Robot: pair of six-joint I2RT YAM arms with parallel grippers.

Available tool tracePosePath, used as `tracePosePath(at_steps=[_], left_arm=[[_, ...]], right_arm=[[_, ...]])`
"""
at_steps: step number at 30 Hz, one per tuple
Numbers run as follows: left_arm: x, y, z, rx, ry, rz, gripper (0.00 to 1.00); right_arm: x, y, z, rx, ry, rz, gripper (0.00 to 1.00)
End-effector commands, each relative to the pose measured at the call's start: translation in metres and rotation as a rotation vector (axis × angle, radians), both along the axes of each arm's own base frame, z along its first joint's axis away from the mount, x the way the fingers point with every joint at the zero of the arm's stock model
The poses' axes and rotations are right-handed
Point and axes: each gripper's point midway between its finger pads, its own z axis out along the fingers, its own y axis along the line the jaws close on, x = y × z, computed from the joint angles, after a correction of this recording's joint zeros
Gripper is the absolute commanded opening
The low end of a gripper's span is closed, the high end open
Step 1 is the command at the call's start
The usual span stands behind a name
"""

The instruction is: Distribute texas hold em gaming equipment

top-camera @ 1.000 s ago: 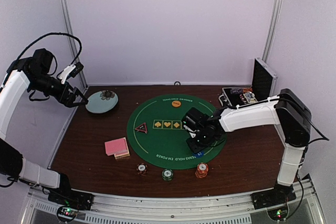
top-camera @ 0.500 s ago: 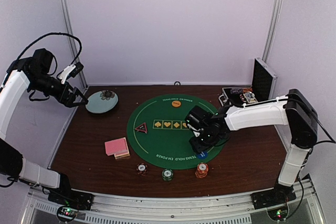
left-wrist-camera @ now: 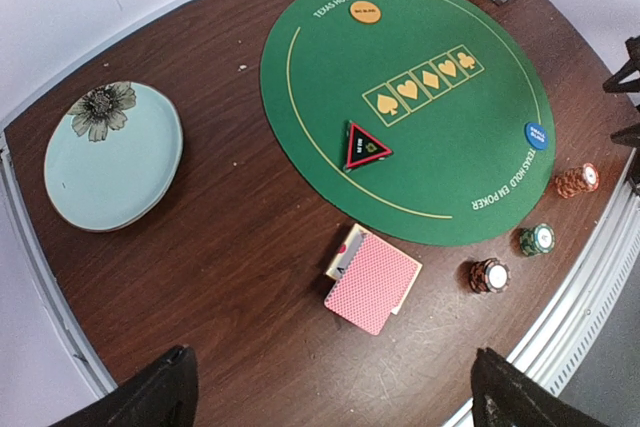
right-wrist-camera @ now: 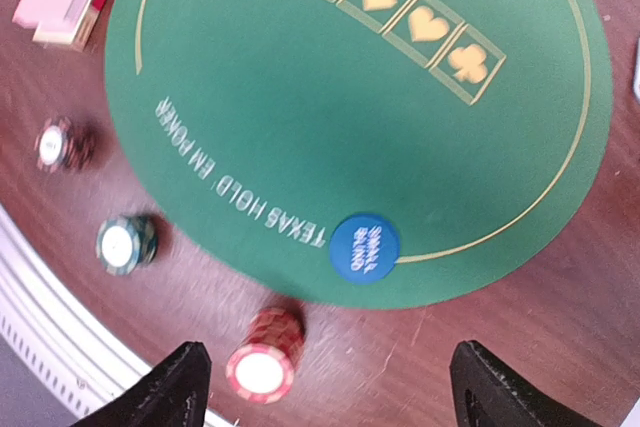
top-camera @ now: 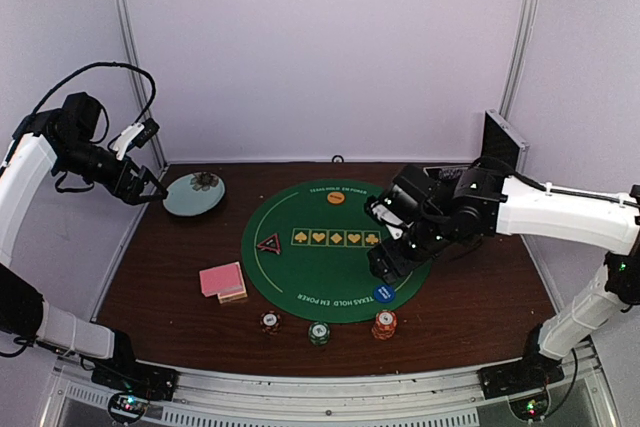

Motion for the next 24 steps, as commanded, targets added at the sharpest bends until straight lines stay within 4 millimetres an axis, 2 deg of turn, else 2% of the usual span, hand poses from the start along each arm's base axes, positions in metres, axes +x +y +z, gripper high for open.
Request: tracePosePath(at_steps=[1,7,13,24], left_arm=[[0.003,-0.001,0.012,-0.006,-0.054,-0.005,0.98],[0.002,-0.001,0.015,-0.008,-0.059,-0.001,0.98],[0.002,-0.001,0.016,-0.013,-0.062,-0.001,0.98],[0.002,-0.002,0.016,-0.017,-0.061,-0.005,0.98]], right_arm=[[-0.034,-0.002,-0.019,-0.053,0.092,0.024,0.87],[-0.051,0.016,-0.042,-0.047,0.131,0.047,0.89],[-0.050,0.016,-0.062,-0.112,0.141,0.050,0.89],[-0.053,0.018,-0.089,-0.138,0.181,0.050,0.77]])
